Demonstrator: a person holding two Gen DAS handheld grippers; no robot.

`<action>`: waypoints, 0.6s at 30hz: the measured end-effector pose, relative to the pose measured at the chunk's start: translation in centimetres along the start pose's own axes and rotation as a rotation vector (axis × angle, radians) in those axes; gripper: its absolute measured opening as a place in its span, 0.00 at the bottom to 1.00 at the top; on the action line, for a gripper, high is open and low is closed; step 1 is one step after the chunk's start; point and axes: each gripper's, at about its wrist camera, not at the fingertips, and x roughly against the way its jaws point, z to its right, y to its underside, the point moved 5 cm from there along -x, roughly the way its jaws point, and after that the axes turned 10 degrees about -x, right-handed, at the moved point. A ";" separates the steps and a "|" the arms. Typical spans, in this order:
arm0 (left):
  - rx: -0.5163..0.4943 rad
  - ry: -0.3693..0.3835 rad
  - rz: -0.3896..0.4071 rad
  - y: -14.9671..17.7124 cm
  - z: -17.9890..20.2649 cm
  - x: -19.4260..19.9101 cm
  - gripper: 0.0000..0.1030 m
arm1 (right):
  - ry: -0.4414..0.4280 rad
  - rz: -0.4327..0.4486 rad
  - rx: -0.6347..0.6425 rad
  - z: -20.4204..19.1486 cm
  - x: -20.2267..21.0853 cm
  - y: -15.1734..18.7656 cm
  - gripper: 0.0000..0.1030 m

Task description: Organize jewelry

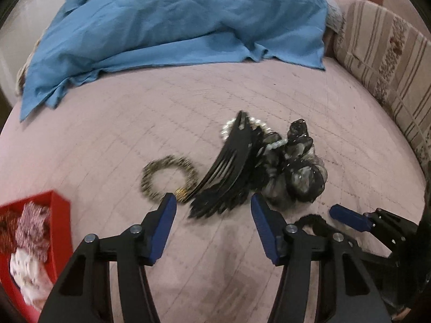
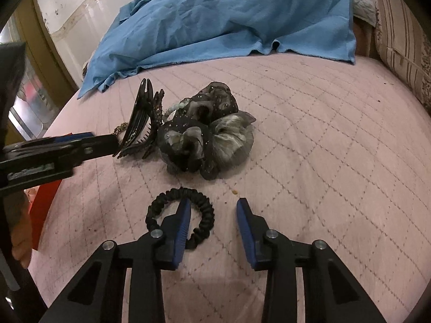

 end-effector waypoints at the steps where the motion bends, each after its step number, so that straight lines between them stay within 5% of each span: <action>1: -0.028 -0.015 -0.003 -0.4 0.4 -0.6 0.55 | -0.003 0.001 0.000 0.1 -0.1 0.0 0.36; 4: -0.060 -0.025 -0.011 -1.3 1.0 -1.7 0.47 | -0.011 0.001 0.000 0.1 -0.3 -0.1 0.36; 8: -0.020 0.026 -0.032 -1.3 0.6 -2.7 0.15 | -0.027 -0.002 -0.012 0.1 -0.5 -0.3 0.36; 10: -0.002 0.030 -0.025 -1.2 0.4 -2.8 0.14 | -0.030 -0.003 -0.018 0.1 -0.5 -0.3 0.32; 14: 0.014 0.006 -0.020 -0.9 0.3 -2.1 0.09 | -0.048 -0.012 -0.021 0.0 -0.7 -0.3 0.10; 18: 0.043 0.031 0.000 -0.7 0.3 -0.5 0.04 | -0.097 -0.023 -0.059 0.1 -0.6 -0.3 0.09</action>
